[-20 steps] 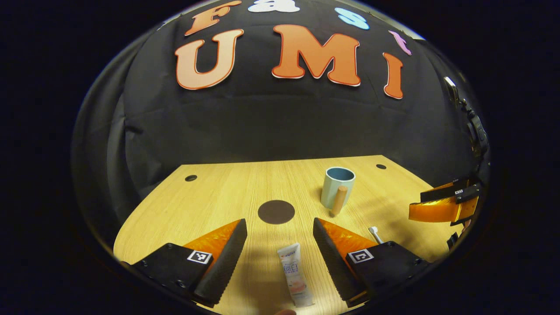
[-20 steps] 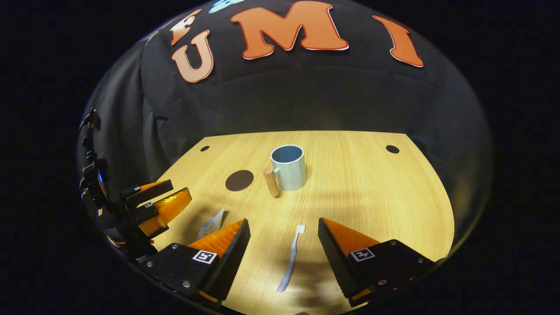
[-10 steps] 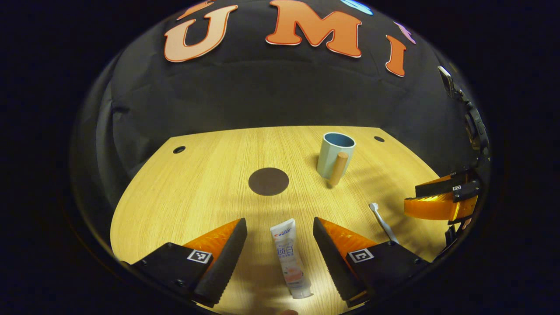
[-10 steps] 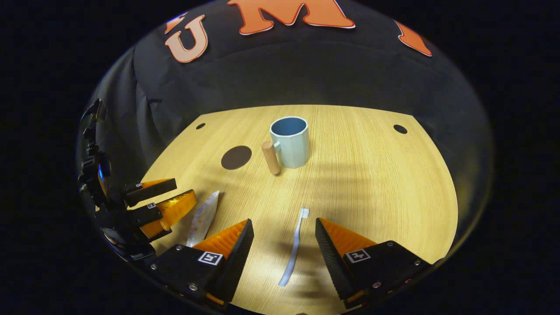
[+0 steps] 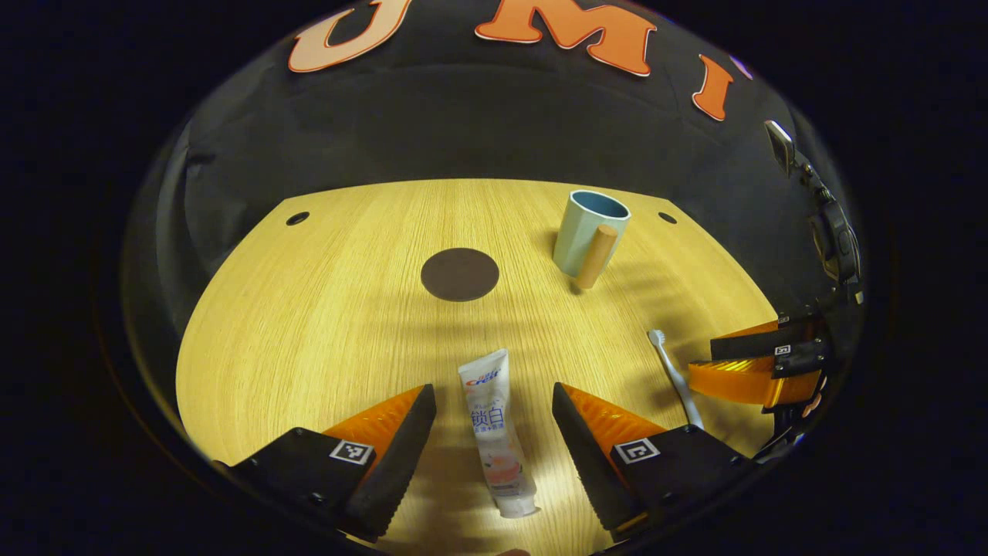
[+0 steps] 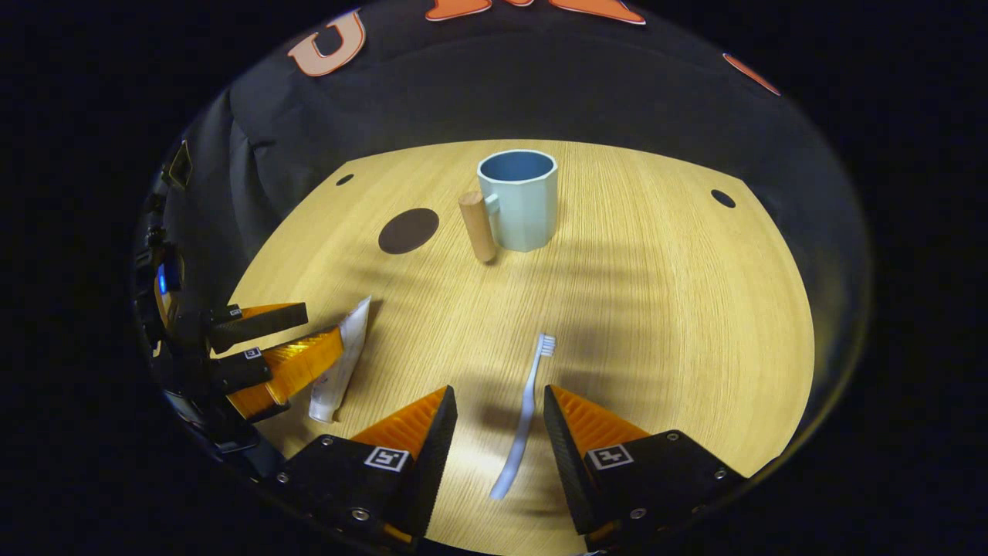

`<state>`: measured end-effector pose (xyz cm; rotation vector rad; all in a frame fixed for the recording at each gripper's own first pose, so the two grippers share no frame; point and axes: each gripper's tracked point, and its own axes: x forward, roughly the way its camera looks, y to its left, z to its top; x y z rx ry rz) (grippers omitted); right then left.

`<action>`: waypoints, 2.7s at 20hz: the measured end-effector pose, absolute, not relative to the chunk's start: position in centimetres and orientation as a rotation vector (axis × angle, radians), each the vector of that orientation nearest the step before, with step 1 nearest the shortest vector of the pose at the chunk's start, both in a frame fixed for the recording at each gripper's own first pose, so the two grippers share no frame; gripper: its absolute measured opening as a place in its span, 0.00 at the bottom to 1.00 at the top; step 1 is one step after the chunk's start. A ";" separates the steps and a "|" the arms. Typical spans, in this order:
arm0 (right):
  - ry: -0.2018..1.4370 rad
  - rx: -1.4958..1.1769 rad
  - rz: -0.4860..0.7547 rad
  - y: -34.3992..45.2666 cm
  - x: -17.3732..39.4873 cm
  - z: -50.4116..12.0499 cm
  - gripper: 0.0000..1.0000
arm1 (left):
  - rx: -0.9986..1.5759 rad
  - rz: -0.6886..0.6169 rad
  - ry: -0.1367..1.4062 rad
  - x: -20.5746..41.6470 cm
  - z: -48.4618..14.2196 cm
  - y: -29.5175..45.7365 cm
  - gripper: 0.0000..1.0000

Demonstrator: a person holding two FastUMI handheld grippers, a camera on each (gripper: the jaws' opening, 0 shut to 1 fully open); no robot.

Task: Put the toothbrush and toothpaste on the desktop into the cup, then pick up the cup and place it on the coaster on the desktop.

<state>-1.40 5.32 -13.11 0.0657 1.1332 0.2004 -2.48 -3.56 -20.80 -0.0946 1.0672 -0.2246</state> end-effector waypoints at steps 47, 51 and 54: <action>0.925 0.087 0.178 5.3 7.9 -6.6 0.07 | -0.211 -0.137 1.235 21.2 -11.0 -8.0 0.27; 0.841 0.103 0.187 5.6 10.4 -5.0 0.07 | -0.203 -0.146 1.215 22.3 -7.1 -7.1 0.25; 0.774 0.109 0.188 5.5 12.3 -4.2 0.07 | -0.192 -0.146 1.198 26.4 -3.1 -5.1 0.25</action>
